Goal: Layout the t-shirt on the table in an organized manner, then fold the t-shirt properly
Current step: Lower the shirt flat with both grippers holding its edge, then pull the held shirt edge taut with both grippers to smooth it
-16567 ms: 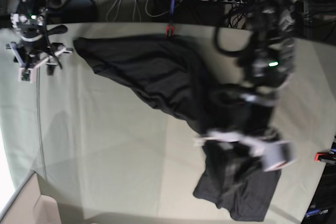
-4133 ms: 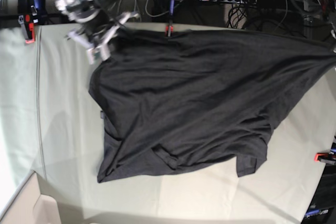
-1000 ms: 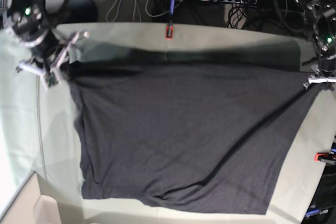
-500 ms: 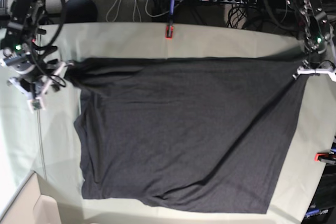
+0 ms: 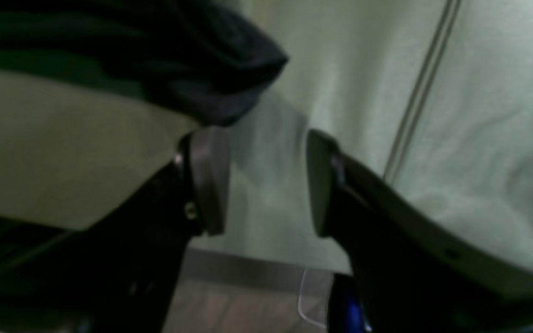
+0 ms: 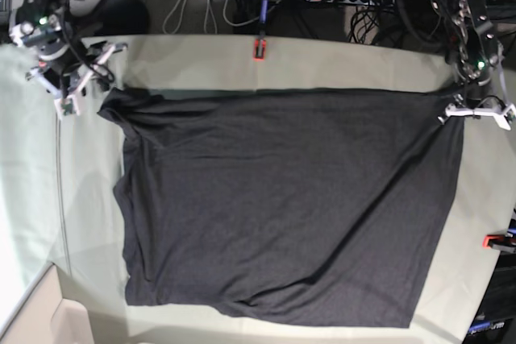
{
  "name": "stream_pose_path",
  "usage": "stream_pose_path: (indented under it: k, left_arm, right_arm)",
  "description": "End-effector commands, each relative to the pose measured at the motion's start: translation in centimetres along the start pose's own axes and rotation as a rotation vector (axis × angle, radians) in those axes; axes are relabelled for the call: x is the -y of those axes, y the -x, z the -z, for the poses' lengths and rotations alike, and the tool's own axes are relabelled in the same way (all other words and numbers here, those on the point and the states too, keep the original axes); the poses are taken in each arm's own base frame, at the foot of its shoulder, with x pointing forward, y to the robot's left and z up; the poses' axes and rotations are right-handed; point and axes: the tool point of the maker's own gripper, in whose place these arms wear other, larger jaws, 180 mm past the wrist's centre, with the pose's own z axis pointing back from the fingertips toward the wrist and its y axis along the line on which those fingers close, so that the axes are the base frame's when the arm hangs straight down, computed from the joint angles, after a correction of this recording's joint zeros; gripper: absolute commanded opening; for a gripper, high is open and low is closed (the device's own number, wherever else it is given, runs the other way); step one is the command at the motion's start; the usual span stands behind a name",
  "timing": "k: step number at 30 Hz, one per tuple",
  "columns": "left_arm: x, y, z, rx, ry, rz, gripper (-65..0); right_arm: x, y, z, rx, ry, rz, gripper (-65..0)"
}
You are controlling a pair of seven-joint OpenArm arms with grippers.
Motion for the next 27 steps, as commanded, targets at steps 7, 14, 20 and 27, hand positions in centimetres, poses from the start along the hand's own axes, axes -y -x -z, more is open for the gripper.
stream_pose_path:
  k: [7, 14, 20, 27]
  left_arm:
    - [0.5, -1.4, -0.2, 0.044, 0.008, -0.002, -65.0]
    - [0.7, -1.9, 0.0, 0.052, 0.01, -0.005, -65.0]
    - [0.7, -1.9, 0.0, 0.052, 0.01, -0.005, -65.0]
    - [1.4, -3.8, -1.0, 0.103, 0.032, -0.007, -65.0]
  right_arm:
    - [-1.4, -0.9, 1.5, 0.048, -0.045, 0.032, -32.2]
    - [-1.3, -1.9, 3.8, 0.048, -0.066, 0.071, -32.5]
    - [-0.9, -1.6, 4.5, 0.026, -0.073, 0.072, -44.8]
    - [-1.9, -1.7, -0.2, 0.076, -0.037, -0.008, -65.0]
